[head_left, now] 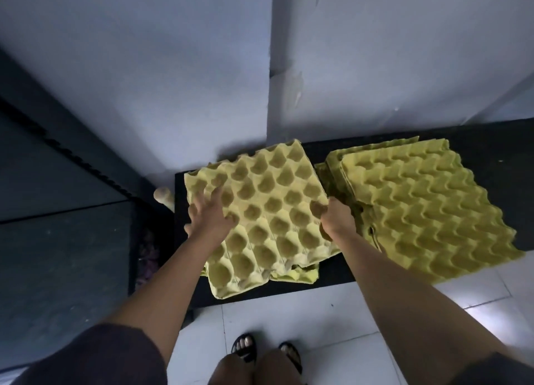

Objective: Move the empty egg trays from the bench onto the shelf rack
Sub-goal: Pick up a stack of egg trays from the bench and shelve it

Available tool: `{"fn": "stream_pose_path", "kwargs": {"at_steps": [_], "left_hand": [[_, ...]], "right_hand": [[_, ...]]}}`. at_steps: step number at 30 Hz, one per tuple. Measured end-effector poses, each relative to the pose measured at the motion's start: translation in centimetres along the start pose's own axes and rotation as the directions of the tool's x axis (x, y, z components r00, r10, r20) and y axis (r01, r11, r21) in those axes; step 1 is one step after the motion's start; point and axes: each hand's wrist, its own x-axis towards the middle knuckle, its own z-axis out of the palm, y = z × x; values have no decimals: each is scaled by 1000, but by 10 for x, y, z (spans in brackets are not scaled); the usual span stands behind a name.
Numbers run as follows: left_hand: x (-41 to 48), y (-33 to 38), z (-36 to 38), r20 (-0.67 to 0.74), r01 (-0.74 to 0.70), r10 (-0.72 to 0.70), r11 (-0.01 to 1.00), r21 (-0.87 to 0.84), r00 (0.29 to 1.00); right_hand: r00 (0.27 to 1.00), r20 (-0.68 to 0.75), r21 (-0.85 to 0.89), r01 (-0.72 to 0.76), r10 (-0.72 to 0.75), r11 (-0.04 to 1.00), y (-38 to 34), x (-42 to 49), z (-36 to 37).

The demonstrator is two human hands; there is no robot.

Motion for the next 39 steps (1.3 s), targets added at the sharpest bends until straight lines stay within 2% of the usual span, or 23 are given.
{"fn": "stream_pose_path", "kwargs": {"at_steps": [4,6,10,18,21,26,29,31,33,34,36,39], "left_hand": [[2,-1,8,79,20,-15,998,-64,997],[-1,1,2,87,2,-1,1000,-14,996],[-16,14,-31,4,-80,80,992,94,997],[-76,47,-132,-41,-215,221,971,107,974],[-106,57,-173,-118,-268,283,955,129,952],[-144,67,-215,-365,-384,400,916,120,841],[-164,75,-238,-493,-333,283,943,-15,823],[-177,76,-253,-460,-286,152,928,-239,875],[-188,77,-265,-376,-267,80,835,-480,923],[-198,78,-270,-367,-259,56,805,-533,928],[-220,78,-277,-423,-267,17,799,-538,906],[-258,78,-283,-517,-260,-26,843,-471,855]], "right_hand": [[991,-113,-18,66,-68,998,-2,-6,-3],[987,-142,-2,73,-73,997,-5,-10,-9],[980,-196,47,49,-39,998,-15,-27,-36],[967,-252,211,22,33,977,-43,-95,-134],[953,-303,242,54,23,969,-53,-125,-174],[923,-384,316,131,1,940,-60,-158,-220],[905,-426,367,169,3,915,-67,-175,-241],[899,-437,390,204,-14,898,-70,-185,-252],[892,-451,408,232,-26,883,-74,-194,-259],[888,-458,415,254,-40,874,-77,-200,-262],[885,-457,421,297,-83,857,-80,-214,-266],[890,-445,449,322,-103,833,-81,-236,-267]]}}
